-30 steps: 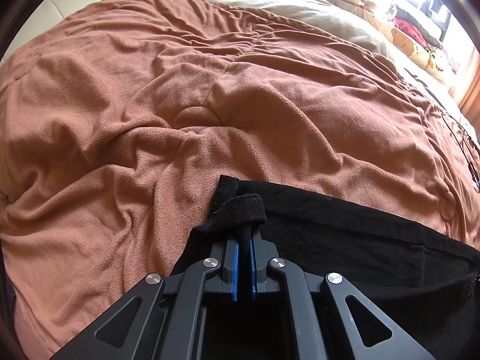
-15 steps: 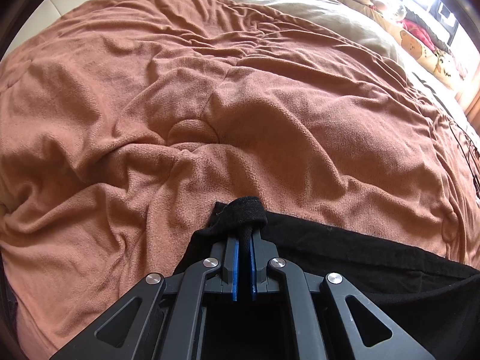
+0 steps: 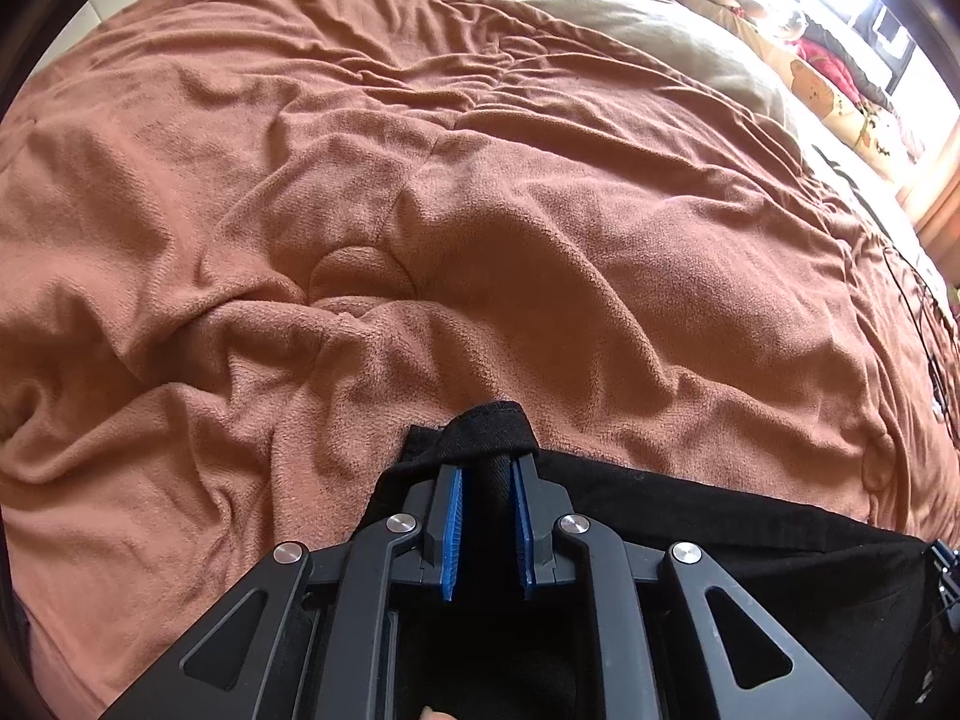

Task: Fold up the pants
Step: 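Lower the folded pants onto the bed and open both grippers, then move both grippers to the hem end of the folded pants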

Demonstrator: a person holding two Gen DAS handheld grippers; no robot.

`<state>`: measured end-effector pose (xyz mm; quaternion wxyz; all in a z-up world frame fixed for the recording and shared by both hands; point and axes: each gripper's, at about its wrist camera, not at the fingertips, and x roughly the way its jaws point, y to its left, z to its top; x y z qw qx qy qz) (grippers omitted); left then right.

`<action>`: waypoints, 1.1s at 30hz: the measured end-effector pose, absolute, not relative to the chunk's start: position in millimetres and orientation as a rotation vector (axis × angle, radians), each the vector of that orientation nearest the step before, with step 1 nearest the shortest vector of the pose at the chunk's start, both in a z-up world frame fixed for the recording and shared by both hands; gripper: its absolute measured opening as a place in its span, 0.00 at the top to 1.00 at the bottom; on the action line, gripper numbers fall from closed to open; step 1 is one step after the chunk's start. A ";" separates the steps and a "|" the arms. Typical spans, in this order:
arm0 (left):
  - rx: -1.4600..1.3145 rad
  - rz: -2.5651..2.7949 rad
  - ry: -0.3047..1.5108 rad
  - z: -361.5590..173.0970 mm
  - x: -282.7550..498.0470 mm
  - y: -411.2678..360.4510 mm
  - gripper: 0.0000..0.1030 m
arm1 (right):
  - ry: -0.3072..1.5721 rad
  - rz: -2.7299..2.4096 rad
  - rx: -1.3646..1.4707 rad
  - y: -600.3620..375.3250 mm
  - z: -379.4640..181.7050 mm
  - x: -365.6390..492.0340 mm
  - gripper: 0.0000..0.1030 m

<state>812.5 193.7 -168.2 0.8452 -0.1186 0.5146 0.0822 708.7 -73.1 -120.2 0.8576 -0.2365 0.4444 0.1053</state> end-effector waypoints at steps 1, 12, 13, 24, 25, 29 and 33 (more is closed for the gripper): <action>-0.251 0.170 1.077 -165.4 810.9 193.7 0.84 | 0.936 0.212 -0.486 -72.4 -118.1 708.6 0.90; -0.287 0.127 1.101 -160.7 808.9 195.6 0.35 | 0.887 0.288 -0.418 -70.2 -100.7 682.8 0.39; -0.308 0.103 1.109 -162.5 808.6 194.8 0.02 | 0.883 0.300 -0.421 -69.4 -100.6 678.8 0.39; -0.233 0.167 1.034 -142.6 793.3 197.0 0.02 | 0.875 0.358 -0.422 -66.4 -105.9 645.6 0.39; -0.236 0.167 1.031 -140.7 788.6 199.9 0.02 | 0.870 0.354 -0.410 -68.9 -103.1 641.9 0.39; -0.229 0.164 1.028 -133.1 767.5 209.2 0.07 | 0.847 0.334 -0.367 -83.2 -95.2 627.0 0.39; -0.233 0.165 1.021 -122.6 743.0 215.2 0.14 | 0.849 0.290 -0.309 -103.0 -90.6 606.7 0.39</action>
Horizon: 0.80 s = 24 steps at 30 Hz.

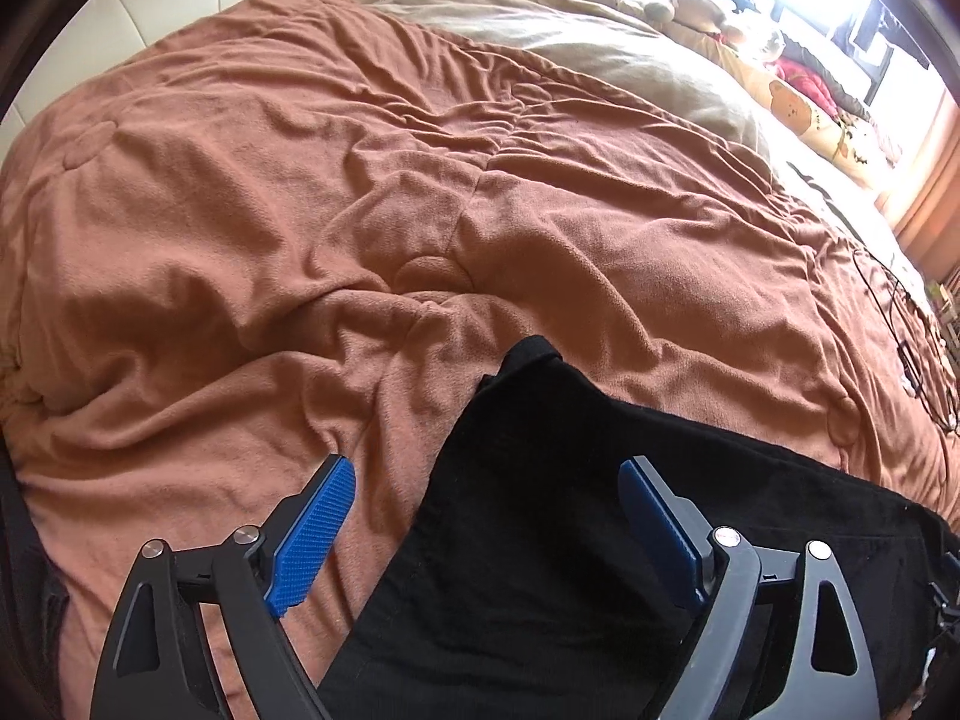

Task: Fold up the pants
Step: 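Move both grippers to the hem end of the folded pants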

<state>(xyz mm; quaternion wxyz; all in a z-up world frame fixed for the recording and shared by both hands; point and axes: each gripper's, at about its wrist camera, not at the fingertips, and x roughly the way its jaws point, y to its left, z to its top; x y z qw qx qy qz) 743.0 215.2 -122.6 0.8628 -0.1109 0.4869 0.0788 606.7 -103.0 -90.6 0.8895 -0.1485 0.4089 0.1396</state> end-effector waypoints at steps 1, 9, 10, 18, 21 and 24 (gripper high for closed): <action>-0.233 0.165 1.018 -119.5 735.6 216.1 0.17 | 0.851 0.277 -0.292 -108.8 -88.8 599.8 0.39; -0.301 0.148 1.004 -107.6 674.1 224.4 0.38 | 0.844 0.184 -0.162 -159.4 -72.4 532.7 0.39; -0.308 0.149 1.006 -107.8 665.9 225.4 0.41 | 0.840 0.173 -0.140 -166.0 -69.6 523.1 0.39; -0.375 0.140 1.020 -120.4 610.7 227.9 0.54 | 0.821 0.110 0.004 -208.6 -53.5 447.1 0.39; -0.403 0.137 1.022 -126.3 595.9 227.2 0.54 | 0.817 0.074 0.062 -226.7 -52.9 424.6 0.39; -0.437 0.130 1.018 -132.3 584.1 225.0 0.54 | 0.825 0.036 0.131 -243.0 -56.9 407.3 0.39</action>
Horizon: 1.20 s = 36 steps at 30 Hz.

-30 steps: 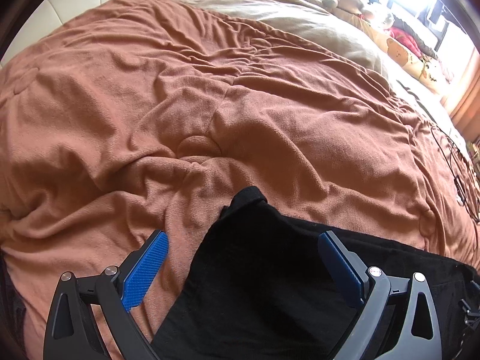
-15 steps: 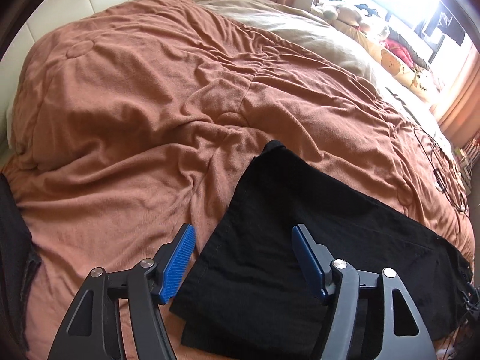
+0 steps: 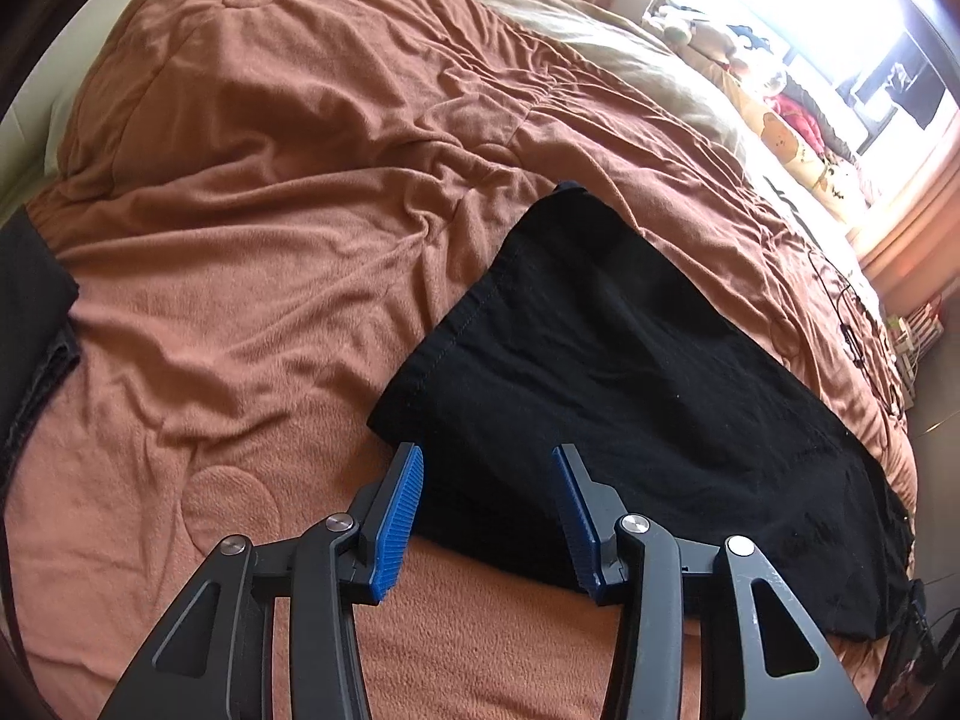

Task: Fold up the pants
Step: 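Move both grippers to the hem end of the folded pants, then close both grippers on the hem end of the pants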

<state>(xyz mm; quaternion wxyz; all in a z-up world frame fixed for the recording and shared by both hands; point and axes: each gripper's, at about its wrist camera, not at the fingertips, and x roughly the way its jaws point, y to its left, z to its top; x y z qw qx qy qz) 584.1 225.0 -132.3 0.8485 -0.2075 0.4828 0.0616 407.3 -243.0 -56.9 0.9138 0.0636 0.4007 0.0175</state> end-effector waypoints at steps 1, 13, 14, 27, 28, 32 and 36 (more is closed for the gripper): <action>-0.446 0.128 1.018 -134.7 581.4 224.1 0.54 | 0.827 0.025 0.162 -250.7 -59.5 400.9 0.39; -0.516 0.142 1.013 -157.9 569.6 214.5 0.54 | 0.799 -0.219 0.519 -345.3 -95.0 347.2 0.39; -0.520 0.143 1.014 -159.6 570.1 214.3 0.54 | 0.794 -0.233 0.559 -352.7 -98.9 343.2 0.39; -0.586 0.155 1.038 -180.9 577.2 215.6 0.54 | 0.743 -0.222 0.806 -392.5 -138.4 347.1 0.39; -0.583 0.161 1.041 -183.3 578.1 214.9 0.54 | 0.741 -0.221 0.810 -394.9 -141.0 351.0 0.39; -0.595 0.174 1.019 -187.7 581.1 216.1 0.54 | 0.723 -0.221 0.853 -405.0 -145.7 352.4 0.39; -0.605 0.204 0.998 -191.2 586.3 218.9 0.75 | 0.699 -0.227 0.881 -412.7 -149.8 349.9 0.44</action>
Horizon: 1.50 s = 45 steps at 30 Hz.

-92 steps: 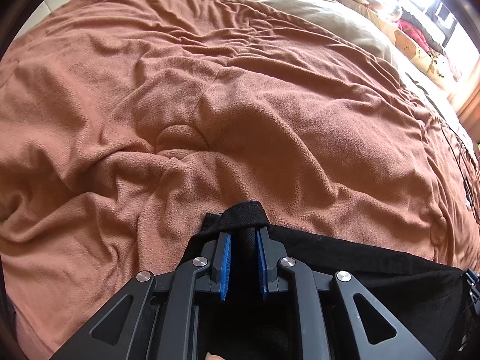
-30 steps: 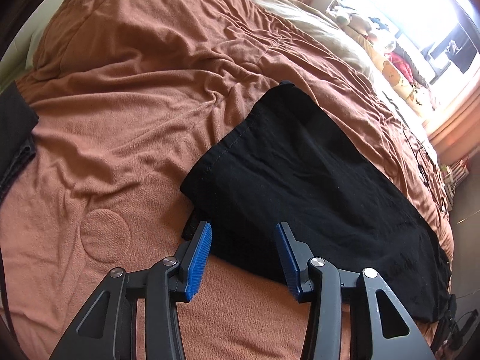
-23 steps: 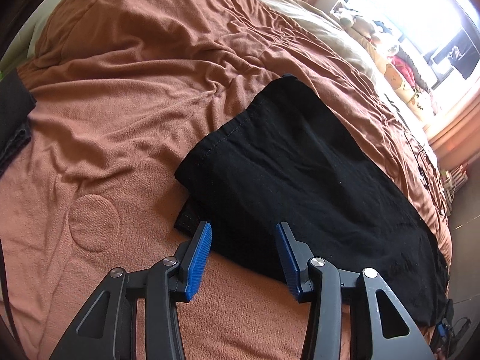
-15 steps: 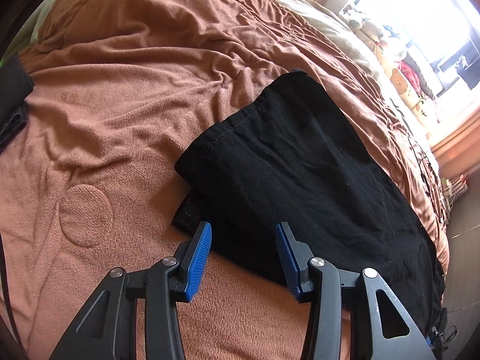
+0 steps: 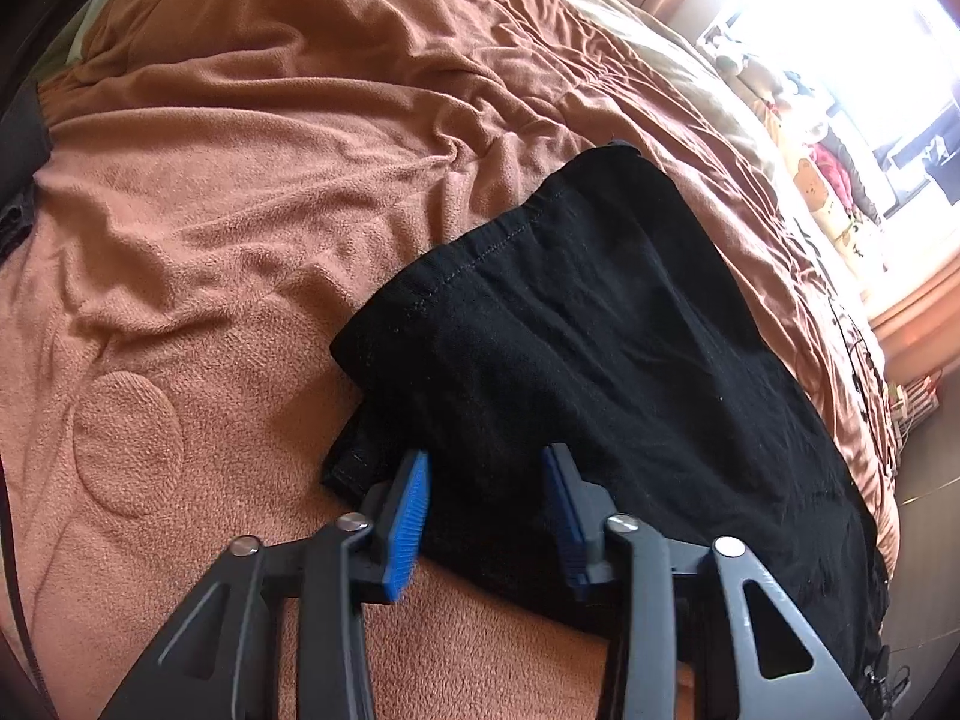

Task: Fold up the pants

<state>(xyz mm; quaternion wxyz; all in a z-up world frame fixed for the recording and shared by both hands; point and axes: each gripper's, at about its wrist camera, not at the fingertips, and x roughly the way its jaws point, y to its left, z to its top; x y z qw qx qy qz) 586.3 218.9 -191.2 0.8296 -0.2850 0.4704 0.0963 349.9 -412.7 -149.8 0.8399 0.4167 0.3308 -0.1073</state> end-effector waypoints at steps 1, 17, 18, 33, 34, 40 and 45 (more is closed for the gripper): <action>-0.612 0.215 1.003 -193.0 586.9 219.7 0.91 | 0.698 -0.234 0.877 -414.8 -151.1 349.6 0.56; -0.682 0.157 1.024 -187.2 563.6 214.6 0.95 | 0.635 -0.244 0.856 -431.6 -128.1 339.1 0.87; -0.689 0.165 1.029 -188.1 562.6 216.0 0.93 | 0.646 -0.252 0.856 -431.4 -130.7 338.9 0.87; -0.857 0.187 0.960 -207.8 553.1 238.7 0.47 | 0.676 -0.245 0.852 -434.0 -138.3 346.7 0.87; -0.870 0.191 0.947 -208.5 553.0 239.3 0.47 | 0.677 -0.245 0.849 -432.8 -138.4 348.3 0.87; -0.871 0.213 0.895 -206.4 558.4 239.3 0.54 | 0.673 -0.241 0.850 -431.4 -144.8 353.9 0.87; -0.884 0.185 0.805 -189.8 547.3 243.2 0.80 | 0.670 -0.244 0.845 -429.7 -143.1 351.3 0.87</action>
